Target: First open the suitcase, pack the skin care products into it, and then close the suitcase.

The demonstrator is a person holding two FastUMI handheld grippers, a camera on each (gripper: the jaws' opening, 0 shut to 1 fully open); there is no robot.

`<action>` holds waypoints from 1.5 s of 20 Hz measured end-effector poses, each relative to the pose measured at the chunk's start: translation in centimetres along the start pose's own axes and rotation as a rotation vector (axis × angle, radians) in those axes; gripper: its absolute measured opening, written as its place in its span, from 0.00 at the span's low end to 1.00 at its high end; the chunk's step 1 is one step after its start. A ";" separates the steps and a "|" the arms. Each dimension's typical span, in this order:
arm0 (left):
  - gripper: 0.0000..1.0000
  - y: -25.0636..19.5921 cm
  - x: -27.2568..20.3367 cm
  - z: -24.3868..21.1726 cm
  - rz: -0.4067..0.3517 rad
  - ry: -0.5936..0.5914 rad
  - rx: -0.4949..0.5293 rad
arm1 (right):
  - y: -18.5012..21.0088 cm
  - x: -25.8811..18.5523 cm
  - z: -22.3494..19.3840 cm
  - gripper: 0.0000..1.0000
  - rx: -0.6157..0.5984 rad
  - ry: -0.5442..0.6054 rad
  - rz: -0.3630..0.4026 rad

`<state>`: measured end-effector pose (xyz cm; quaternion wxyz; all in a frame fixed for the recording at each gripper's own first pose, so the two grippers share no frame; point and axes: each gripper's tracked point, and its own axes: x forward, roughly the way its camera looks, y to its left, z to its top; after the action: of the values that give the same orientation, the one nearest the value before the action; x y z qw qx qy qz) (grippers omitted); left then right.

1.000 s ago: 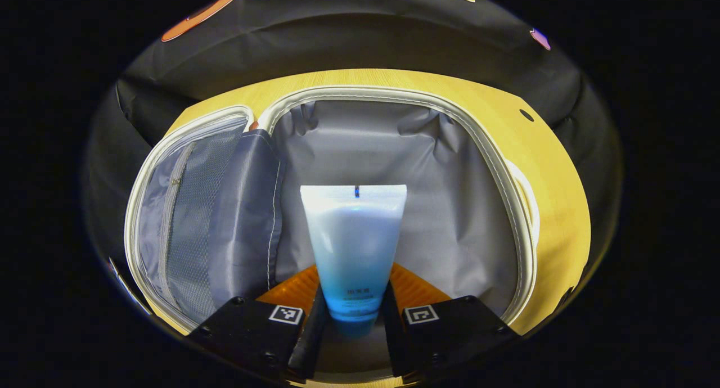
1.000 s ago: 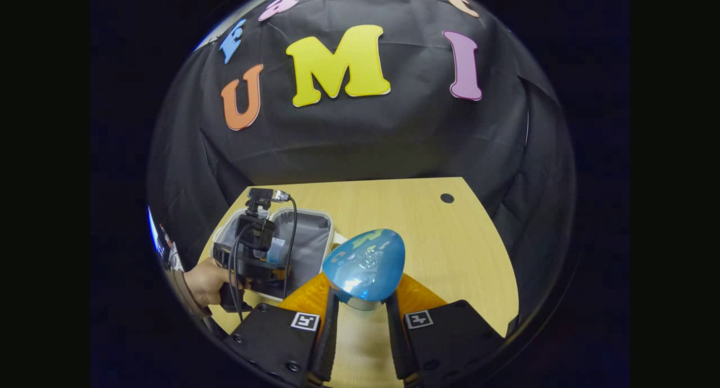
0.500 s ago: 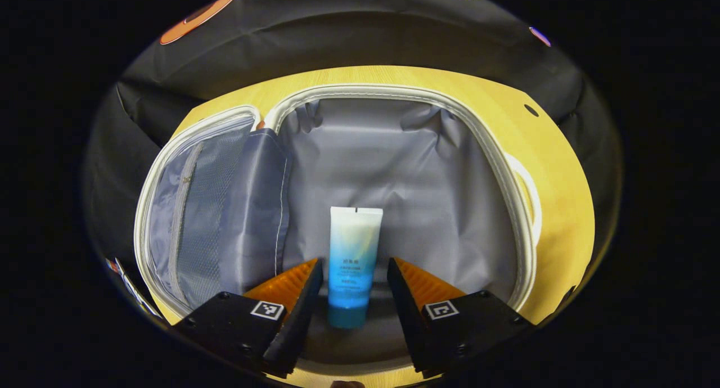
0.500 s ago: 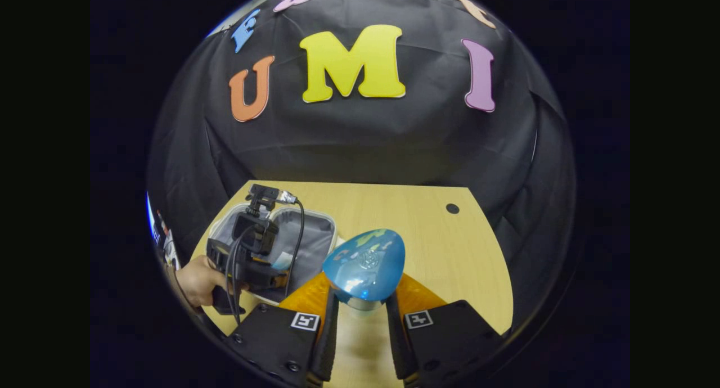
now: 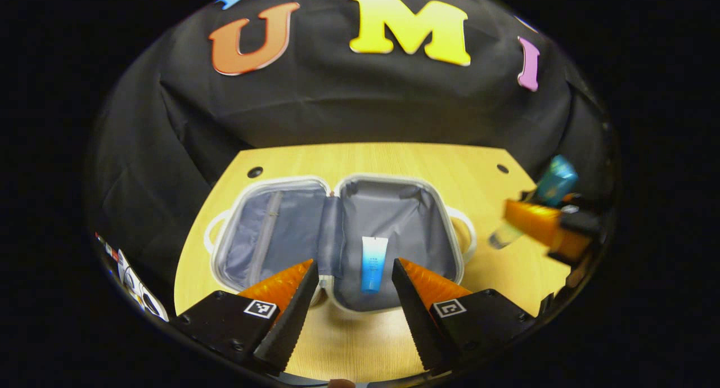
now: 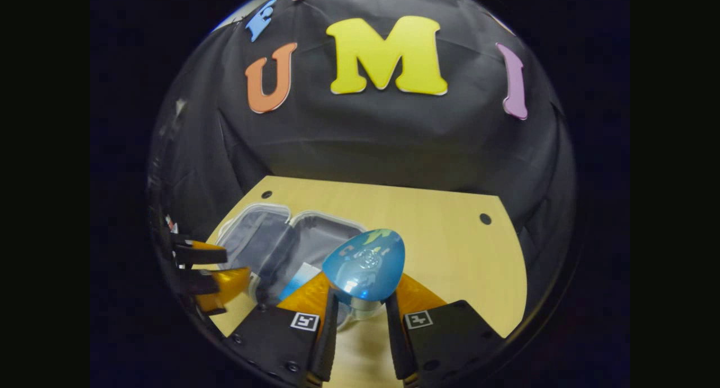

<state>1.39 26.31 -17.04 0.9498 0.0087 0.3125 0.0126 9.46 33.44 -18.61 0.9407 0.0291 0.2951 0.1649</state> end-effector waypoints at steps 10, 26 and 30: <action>0.92 6.4 -11.3 5.8 0.090 -0.302 -0.002 | 7.5 7.9 -9.9 0.36 -0.023 0.300 0.076; 0.94 9.8 -13.3 9.0 0.086 -0.479 -0.037 | 5.7 14.6 -11.3 0.38 0.209 0.467 -0.115; 0.94 11.6 -12.4 6.3 0.108 -0.431 -0.064 | 5.6 15.0 -11.4 0.39 0.219 0.470 -0.145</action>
<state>-5.06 37.47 -4.31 0.9924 -0.0021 0.1008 0.0711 12.97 43.20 -35.36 0.8470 0.0703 0.5228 0.0663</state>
